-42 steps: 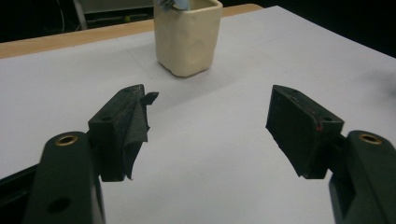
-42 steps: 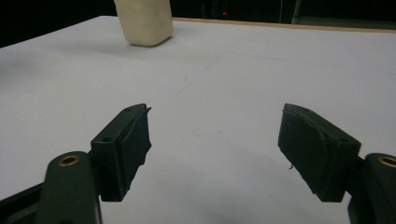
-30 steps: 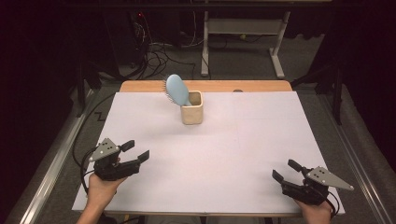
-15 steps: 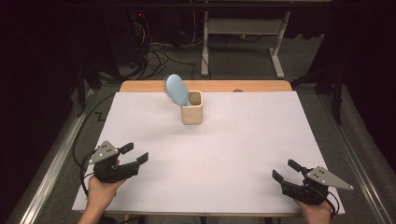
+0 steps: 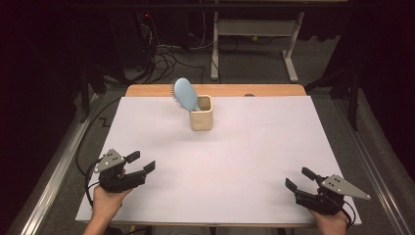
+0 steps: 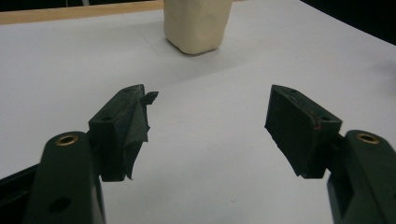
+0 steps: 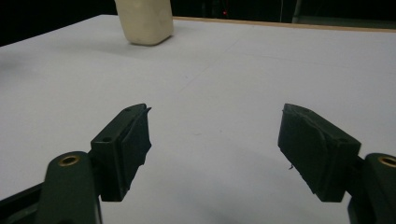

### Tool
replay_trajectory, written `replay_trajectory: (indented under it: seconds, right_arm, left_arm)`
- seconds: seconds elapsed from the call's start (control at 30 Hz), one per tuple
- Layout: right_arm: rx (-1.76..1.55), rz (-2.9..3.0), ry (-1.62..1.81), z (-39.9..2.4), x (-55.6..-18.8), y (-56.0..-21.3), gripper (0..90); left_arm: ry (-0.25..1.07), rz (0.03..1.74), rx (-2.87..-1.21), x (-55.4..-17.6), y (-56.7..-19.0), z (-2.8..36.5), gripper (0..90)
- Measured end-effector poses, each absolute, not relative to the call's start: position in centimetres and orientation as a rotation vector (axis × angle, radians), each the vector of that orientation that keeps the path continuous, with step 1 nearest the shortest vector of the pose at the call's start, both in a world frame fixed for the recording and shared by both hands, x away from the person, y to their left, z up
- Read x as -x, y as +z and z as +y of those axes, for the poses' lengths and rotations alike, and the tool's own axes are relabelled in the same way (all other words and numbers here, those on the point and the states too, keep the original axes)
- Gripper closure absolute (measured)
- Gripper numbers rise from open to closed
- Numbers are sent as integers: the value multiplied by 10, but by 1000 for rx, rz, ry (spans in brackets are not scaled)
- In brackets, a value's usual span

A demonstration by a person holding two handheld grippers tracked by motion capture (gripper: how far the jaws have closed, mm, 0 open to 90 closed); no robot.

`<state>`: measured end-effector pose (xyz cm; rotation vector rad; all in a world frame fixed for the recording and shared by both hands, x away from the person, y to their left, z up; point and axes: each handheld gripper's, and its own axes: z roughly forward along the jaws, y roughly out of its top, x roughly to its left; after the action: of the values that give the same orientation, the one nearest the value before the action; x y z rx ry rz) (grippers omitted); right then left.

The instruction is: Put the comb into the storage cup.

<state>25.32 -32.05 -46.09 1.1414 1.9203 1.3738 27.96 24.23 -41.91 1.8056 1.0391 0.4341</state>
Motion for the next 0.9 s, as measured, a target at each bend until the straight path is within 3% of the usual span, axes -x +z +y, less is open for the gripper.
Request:
replay_trajectory:
  seconds: [0.9]
  right_arm:
    - [-1141, 1918, 1376, -320, -253, -461, 256]
  left_arm:
    - [441, 1075, -1792, -282, -428, 247, 307]
